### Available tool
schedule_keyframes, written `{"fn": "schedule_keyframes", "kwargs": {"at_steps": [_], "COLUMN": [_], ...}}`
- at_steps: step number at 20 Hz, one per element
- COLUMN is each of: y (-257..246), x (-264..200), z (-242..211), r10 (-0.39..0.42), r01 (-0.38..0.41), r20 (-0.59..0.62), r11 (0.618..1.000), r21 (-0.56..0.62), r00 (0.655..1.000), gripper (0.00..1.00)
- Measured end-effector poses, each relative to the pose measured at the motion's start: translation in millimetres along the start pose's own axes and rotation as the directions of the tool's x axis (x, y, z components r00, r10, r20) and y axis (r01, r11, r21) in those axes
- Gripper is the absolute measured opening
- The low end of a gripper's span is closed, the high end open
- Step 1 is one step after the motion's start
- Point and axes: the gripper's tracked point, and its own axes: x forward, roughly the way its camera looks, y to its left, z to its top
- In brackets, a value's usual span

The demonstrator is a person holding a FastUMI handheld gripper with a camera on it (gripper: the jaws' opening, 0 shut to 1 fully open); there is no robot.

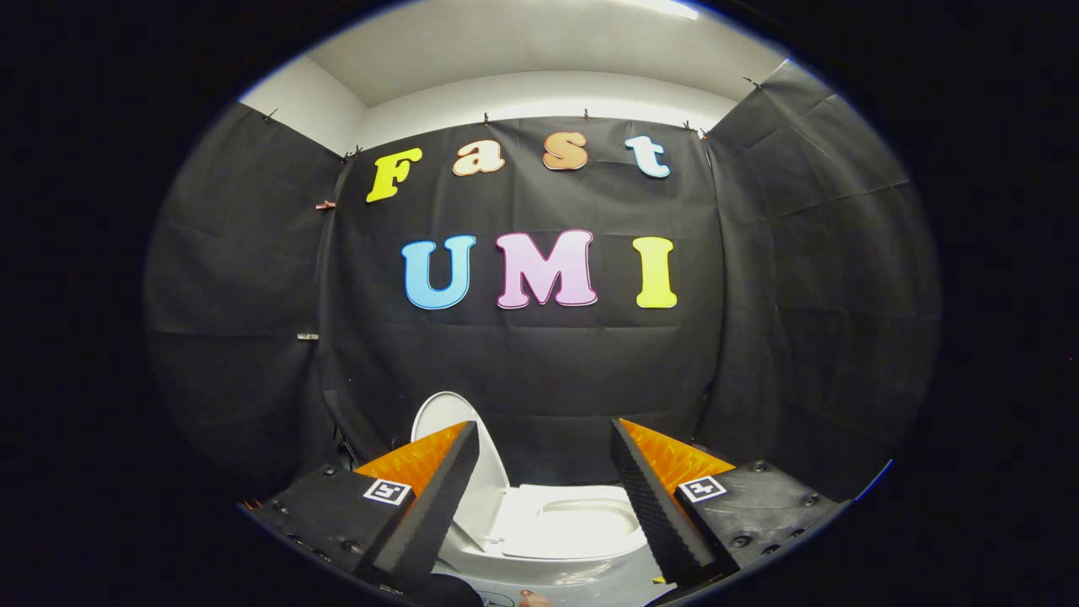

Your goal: Open the toilet lid.

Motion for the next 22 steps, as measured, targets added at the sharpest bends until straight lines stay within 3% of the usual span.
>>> {"fn": "schedule_keyframes", "kwargs": {"at_steps": [22], "y": [1.2], "x": [1.4], "z": [0.9], "r10": [-0.002], "r01": [0.002], "r20": [0.002], "r11": [1.0], "r21": [0.003], "r00": [1.0], "gripper": [0.99]}}
